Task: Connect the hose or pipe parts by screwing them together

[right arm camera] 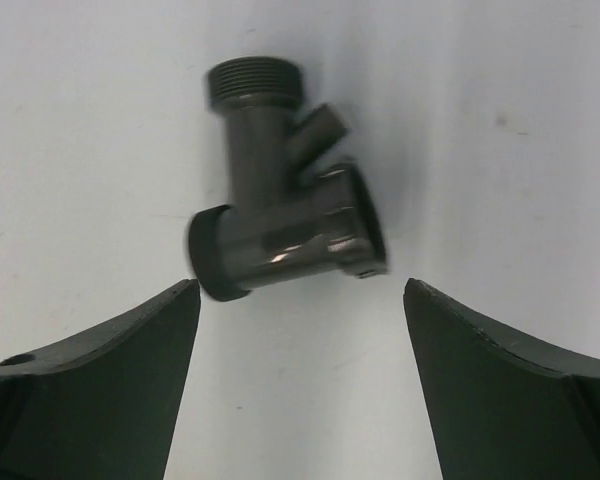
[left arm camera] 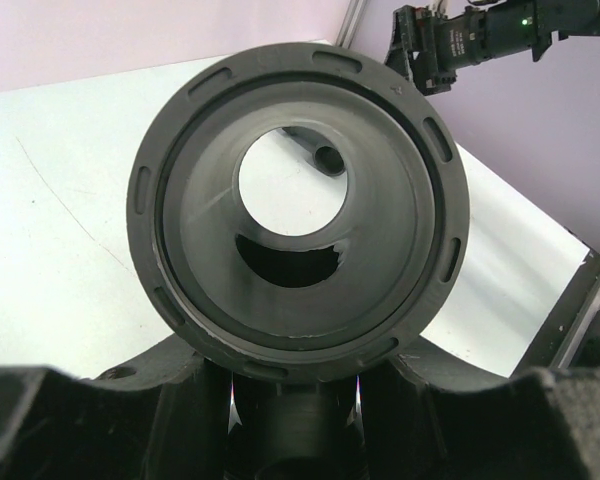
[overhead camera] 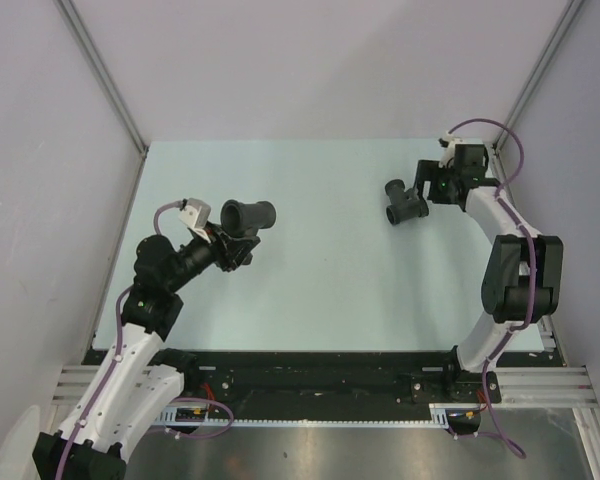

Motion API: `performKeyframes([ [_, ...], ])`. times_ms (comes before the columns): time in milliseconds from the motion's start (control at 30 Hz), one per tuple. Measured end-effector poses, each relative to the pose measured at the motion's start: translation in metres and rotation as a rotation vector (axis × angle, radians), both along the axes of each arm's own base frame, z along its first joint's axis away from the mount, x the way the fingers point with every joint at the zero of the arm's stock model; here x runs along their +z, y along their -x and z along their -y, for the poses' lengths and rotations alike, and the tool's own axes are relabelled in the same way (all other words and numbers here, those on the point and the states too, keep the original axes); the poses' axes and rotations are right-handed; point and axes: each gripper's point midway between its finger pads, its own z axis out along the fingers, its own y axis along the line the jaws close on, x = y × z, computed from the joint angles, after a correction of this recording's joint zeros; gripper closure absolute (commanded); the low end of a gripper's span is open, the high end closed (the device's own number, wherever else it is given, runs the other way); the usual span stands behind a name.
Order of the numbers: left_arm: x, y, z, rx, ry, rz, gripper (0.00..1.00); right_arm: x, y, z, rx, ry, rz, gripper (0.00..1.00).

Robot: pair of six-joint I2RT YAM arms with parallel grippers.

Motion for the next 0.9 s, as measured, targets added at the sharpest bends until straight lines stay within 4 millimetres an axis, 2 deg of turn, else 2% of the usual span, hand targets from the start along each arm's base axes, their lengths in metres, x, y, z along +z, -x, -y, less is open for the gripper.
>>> performKeyframes([
  [33,0.000,0.000,0.000,0.000,0.000,0.000,1.00,-0.001,-0.001,0.015,-0.034,-0.004,-0.002,0.14],
  [133,0.000,0.000,0.000,-0.001,0.000,0.000,1.00,-0.001,-0.003,0.037,-0.077,-0.018,0.000,0.17],
  [333,0.000,0.000,0.000,-0.001,0.000,0.000,1.00,-0.015,-0.009,0.044,-0.063,-0.080,-0.012,0.20],
  [500,-0.001,0.000,0.001,-0.003,-0.001,-0.003,1.00,-0.039,-0.011,0.042,-0.034,-0.136,-0.058,0.21],
  [567,-0.001,0.001,0.001,-0.010,0.000,-0.003,1.00,-0.047,-0.010,0.038,-0.019,-0.159,-0.074,0.29],
  [600,-0.001,0.001,0.002,-0.013,0.000,-0.003,1.00,-0.050,-0.010,0.036,-0.012,-0.170,-0.082,0.36],
  [667,-0.001,0.003,0.003,-0.024,0.000,-0.004,1.00,-0.055,-0.009,0.032,-0.002,-0.191,-0.095,0.42],
  [900,-0.002,0.008,0.008,-0.065,0.002,-0.007,1.00,-0.057,-0.002,0.018,0.030,-0.236,-0.130,0.67],
])
